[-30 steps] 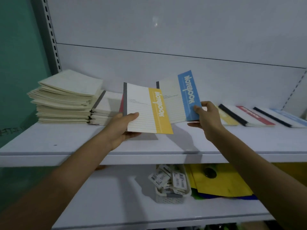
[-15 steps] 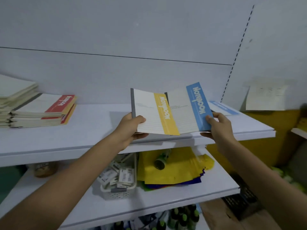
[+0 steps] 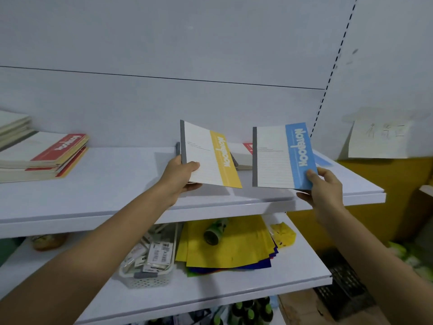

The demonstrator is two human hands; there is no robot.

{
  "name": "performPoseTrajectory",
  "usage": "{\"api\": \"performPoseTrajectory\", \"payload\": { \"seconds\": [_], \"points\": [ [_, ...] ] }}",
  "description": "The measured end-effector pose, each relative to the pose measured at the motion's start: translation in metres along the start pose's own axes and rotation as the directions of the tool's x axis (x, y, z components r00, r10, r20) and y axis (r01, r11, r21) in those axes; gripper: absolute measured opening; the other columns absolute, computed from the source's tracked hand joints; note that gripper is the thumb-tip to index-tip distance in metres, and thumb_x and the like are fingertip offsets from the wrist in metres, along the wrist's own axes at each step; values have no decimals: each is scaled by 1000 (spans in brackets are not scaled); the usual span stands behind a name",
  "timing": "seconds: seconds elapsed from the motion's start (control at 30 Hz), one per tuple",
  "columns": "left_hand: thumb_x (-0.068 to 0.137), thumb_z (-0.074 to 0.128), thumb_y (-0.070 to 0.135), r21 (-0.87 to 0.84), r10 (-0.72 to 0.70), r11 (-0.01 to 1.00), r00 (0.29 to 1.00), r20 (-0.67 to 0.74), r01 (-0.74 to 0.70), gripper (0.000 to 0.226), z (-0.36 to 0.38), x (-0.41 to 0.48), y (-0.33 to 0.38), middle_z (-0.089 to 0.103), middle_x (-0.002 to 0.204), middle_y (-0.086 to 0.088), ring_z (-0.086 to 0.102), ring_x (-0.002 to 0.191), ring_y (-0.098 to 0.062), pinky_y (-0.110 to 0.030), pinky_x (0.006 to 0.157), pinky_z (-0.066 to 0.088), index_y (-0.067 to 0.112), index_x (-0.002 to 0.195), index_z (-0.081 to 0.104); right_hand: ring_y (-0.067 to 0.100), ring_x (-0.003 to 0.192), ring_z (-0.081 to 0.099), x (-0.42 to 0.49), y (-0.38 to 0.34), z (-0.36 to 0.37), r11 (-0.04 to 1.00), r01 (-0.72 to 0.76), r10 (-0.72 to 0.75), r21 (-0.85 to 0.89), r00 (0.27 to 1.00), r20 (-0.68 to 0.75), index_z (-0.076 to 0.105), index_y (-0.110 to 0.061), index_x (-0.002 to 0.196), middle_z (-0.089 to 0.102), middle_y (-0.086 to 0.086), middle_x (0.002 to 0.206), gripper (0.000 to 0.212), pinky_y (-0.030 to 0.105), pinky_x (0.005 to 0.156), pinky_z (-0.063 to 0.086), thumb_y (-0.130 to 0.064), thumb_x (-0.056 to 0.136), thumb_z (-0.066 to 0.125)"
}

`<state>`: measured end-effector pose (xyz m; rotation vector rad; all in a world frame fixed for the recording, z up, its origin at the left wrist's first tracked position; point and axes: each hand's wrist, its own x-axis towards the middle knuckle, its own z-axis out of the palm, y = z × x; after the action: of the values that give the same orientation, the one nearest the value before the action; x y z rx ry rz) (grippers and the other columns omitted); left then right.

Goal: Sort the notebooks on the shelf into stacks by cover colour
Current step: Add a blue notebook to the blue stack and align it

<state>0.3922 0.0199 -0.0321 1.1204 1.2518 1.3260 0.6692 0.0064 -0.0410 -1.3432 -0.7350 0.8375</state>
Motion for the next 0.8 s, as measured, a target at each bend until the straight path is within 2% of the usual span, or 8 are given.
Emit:
{"api": "performPoseTrajectory", "payload": {
  "seconds": [0.23, 0.37, 0.5, 0.57, 0.63, 0.67, 0.7, 0.8],
  "points": [
    [94, 49, 4, 93, 31, 995, 998, -63, -25, 20, -17, 72, 6, 62, 99, -3, 59, 82, -15, -29, 62, 56, 13, 112, 52, 23, 80, 63, 37, -12, 60, 982, -152, 139, 115, 984, 108, 53, -14, 103, 60, 9, 98, 8, 29, 56, 51, -15, 96, 55],
    [92, 47, 4, 168, -13, 986, 1000, -10, 14, 22, -28, 111, 3, 62, 95, -2, 60, 81, -16, -26, 59, 54, 11, 112, 54, 21, 72, 67, 54, -17, 104, 949, -246, 213, 195, 961, 174, 51, -11, 116, 64, 9, 99, 24, 26, 51, 55, -13, 94, 57],
    [90, 47, 8, 323, 5, 946, 1000, -17, 1, 33, -37, 142, -7, 60, 119, -11, 58, 102, -26, -38, 87, 52, 6, 122, 51, 20, 65, 71, 66, -15, 138, 949, -231, 184, 216, 959, 217, 51, -10, 112, 65, 10, 96, 19, 20, 45, 51, -12, 94, 56],
    [90, 52, 14, 590, 98, 804, 995, -9, -74, 50, -40, 150, -16, 46, 138, -12, 45, 123, -30, -41, 101, 42, 8, 136, 36, 14, 53, 69, 69, -11, 151, 953, -220, 173, 210, 960, 221, 52, -10, 106, 64, 8, 90, 11, 17, 41, 47, -11, 95, 54],
    [93, 51, 21, 893, 274, 406, 958, 82, -193, 68, -43, 147, -24, 14, 157, -12, 14, 144, -29, -44, 114, 22, 13, 149, 15, 13, 50, 68, 70, -8, 160, 954, -219, 169, 205, 957, 235, 53, -11, 97, 64, 7, 87, 1, 17, 42, 47, -11, 96, 53],
    [96, 46, 24, 921, 350, 234, 911, 219, -311, 66, -45, 145, -28, 3, 160, -8, 3, 147, -26, -44, 117, 14, 18, 151, 11, 13, 51, 68, 71, -7, 163, 955, -218, 167, 202, 956, 243, 52, -13, 92, 64, 7, 86, 3, 17, 42, 47, -11, 96, 53],
    [99, 39, 27, 880, 353, 151, 856, 378, -451, 59, -46, 144, -31, 1, 160, -4, 1, 147, -22, -43, 118, 12, 22, 152, 13, 13, 53, 68, 72, -7, 166, 956, -219, 169, 194, 954, 247, 52, -13, 90, 65, 7, 86, 6, 17, 43, 48, -12, 96, 53],
    [101, 22, 46, 758, 99, 40, 757, 646, -652, 52, -45, 139, -39, 7, 160, 2, 7, 146, -14, -37, 118, 13, 32, 151, 15, 14, 57, 68, 74, -7, 175, 961, -219, 167, 171, 947, 274, 53, -12, 95, 65, 8, 88, 1, 18, 45, 49, -12, 95, 54]
  ]
}}
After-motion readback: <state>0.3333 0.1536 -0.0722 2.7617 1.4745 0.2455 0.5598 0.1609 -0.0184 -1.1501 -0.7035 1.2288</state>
